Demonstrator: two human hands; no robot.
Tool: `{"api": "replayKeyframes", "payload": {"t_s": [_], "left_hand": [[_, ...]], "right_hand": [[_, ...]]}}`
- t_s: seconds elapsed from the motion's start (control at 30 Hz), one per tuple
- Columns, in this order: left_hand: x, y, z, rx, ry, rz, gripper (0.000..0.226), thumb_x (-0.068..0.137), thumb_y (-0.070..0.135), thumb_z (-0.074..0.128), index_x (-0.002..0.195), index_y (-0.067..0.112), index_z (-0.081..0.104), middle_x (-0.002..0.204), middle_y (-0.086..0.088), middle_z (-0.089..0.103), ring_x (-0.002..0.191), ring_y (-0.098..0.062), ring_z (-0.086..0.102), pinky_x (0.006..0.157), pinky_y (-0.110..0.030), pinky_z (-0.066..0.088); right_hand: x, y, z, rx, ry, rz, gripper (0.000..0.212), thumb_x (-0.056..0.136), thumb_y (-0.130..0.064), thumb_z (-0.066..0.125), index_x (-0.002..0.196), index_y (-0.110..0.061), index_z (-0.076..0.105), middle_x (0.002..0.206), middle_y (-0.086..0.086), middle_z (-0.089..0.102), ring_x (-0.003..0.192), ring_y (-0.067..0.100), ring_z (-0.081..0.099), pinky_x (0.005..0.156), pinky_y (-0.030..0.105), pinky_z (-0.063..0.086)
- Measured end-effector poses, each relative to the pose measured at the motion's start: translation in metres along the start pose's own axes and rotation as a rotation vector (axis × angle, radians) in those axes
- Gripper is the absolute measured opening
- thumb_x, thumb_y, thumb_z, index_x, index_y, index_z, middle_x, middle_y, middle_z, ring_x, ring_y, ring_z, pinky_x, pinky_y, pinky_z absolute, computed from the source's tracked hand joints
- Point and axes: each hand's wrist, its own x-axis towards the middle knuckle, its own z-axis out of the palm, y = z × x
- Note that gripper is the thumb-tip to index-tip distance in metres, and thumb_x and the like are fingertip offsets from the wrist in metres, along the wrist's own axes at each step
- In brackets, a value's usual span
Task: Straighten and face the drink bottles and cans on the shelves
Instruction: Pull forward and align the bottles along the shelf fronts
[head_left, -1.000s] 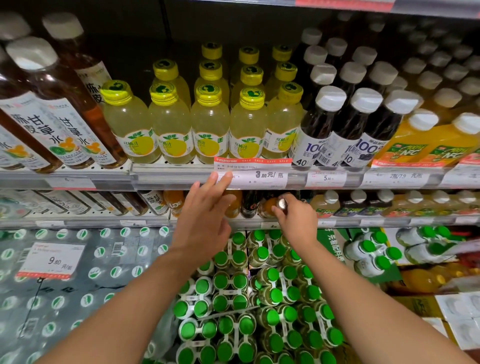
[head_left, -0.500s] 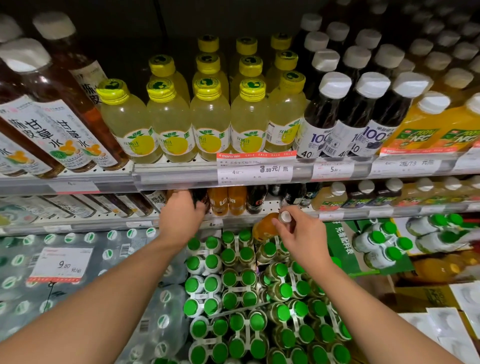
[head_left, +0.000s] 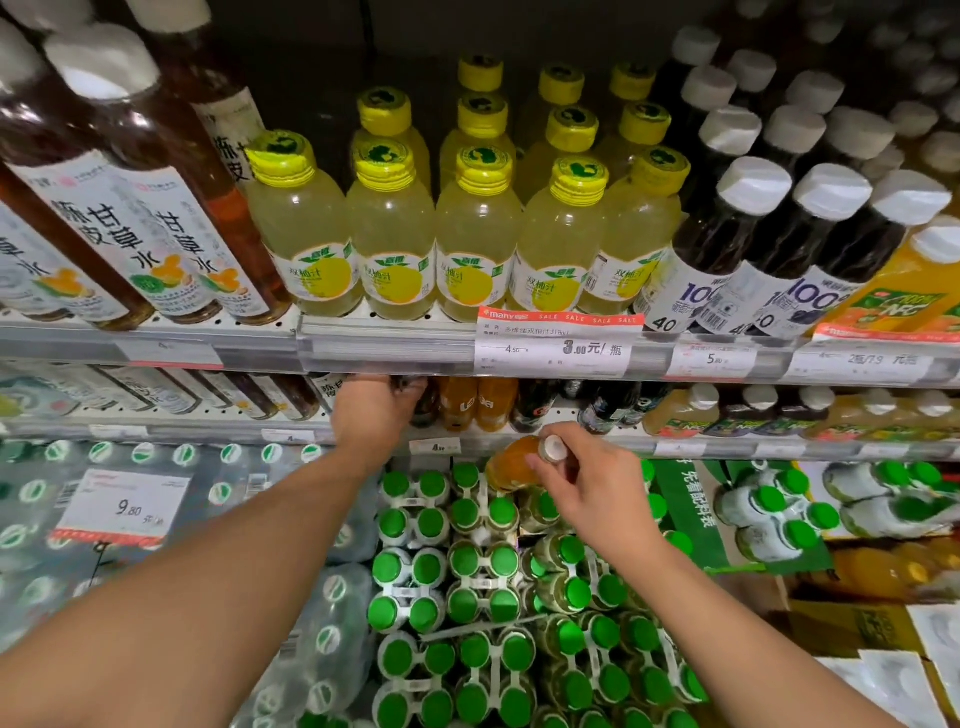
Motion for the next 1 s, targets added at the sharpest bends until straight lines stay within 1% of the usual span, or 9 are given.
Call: {"api": "replayKeyframes", "payload": {"t_s": [0.07,0.13,0.27,0.37,0.47,0.6,0.8,0.9,1.0], "left_hand": [[-0.015,-0.005,-0.007,-0.122,-0.007,-0.027,0.041,0.091,0.045,0.068,0.066,0.015,0.055,0.059,-0.006,0.056,0.065,-0.033,0.06,0.058,-0.039,0.044],[-0.029,-0.013,-0.014,-0.244,0.045,0.017,0.048,0.091,0.04,0.07,0.061,0.017,0.04,0.056,-0.001,0.045,0.058,-0.025,0.049,0.056,-0.04,0.038],[-0.061,-0.024,-0.029,-0.434,0.208,0.186,0.013,0.091,0.025,0.074,0.087,0.023,0.061,0.077,0.005,0.051,0.07,-0.01,0.051,0.062,-0.026,0.04],[-0.074,-0.031,-0.039,-0.502,0.263,0.153,0.019,0.089,0.026,0.075,0.105,0.027,0.065,0.095,0.005,0.049,0.082,-0.002,0.055,0.069,-0.016,0.044],[-0.079,-0.044,-0.048,-0.501,0.289,0.09,0.022,0.088,0.026,0.076,0.106,0.031,0.065,0.098,0.006,0.043,0.086,0.005,0.053,0.067,-0.025,0.047],[-0.09,-0.066,-0.058,-0.592,0.283,0.083,0.02,0.089,0.028,0.076,0.105,0.034,0.066,0.108,0.007,0.046,0.096,-0.001,0.057,0.071,-0.045,0.059],[-0.1,-0.091,-0.058,-0.577,0.272,0.123,0.029,0.088,0.043,0.069,0.113,0.027,0.07,0.112,0.011,0.06,0.106,-0.017,0.06,0.076,-0.049,0.058],[-0.107,-0.092,-0.061,-0.568,0.254,0.098,0.028,0.088,0.051,0.067,0.11,0.034,0.069,0.103,0.018,0.066,0.098,-0.015,0.063,0.073,-0.047,0.056],[-0.112,-0.091,-0.062,-0.58,0.218,0.061,0.025,0.086,0.049,0.069,0.108,0.037,0.07,0.097,0.02,0.068,0.092,-0.011,0.064,0.073,-0.043,0.055]], "right_hand": [[0.006,-0.011,0.006,0.026,-0.003,0.006,0.037,0.093,-0.059,0.055,0.105,-0.026,0.066,0.059,-0.015,0.056,0.052,-0.001,0.05,0.053,0.017,0.041],[0.013,-0.022,0.011,0.061,-0.011,0.017,0.044,0.092,-0.068,0.051,0.104,-0.028,0.065,0.057,-0.017,0.053,0.051,-0.006,0.049,0.054,0.007,0.032],[0.027,-0.042,0.029,0.084,-0.046,0.008,0.032,0.092,-0.055,0.06,0.104,-0.026,0.064,0.059,-0.011,0.057,0.053,0.002,0.053,0.051,0.019,0.038],[0.037,-0.058,0.044,0.066,-0.054,-0.002,0.022,0.094,-0.041,0.068,0.109,-0.026,0.063,0.061,-0.01,0.059,0.054,0.009,0.055,0.052,0.029,0.045],[0.046,-0.07,0.057,0.076,-0.031,-0.002,0.02,0.096,-0.039,0.068,0.11,-0.027,0.061,0.063,-0.008,0.062,0.056,0.01,0.058,0.055,0.032,0.048],[0.061,-0.08,0.077,-0.002,-0.018,0.003,0.016,0.095,-0.033,0.07,0.101,-0.021,0.063,0.065,-0.006,0.063,0.057,0.014,0.058,0.053,0.027,0.035],[0.082,-0.077,0.107,-0.293,-0.114,0.007,0.029,0.097,-0.039,0.065,0.083,-0.015,0.056,0.07,0.006,0.064,0.062,0.031,0.064,0.052,0.033,0.04],[0.096,-0.081,0.114,-0.424,-0.198,0.067,0.035,0.101,-0.046,0.056,0.09,-0.013,0.059,0.079,0.013,0.068,0.073,0.038,0.067,0.057,0.037,0.042],[0.111,-0.09,0.115,-0.39,-0.244,0.081,0.036,0.102,-0.043,0.055,0.111,-0.01,0.065,0.107,0.019,0.069,0.097,0.041,0.067,0.068,0.042,0.048]]}}
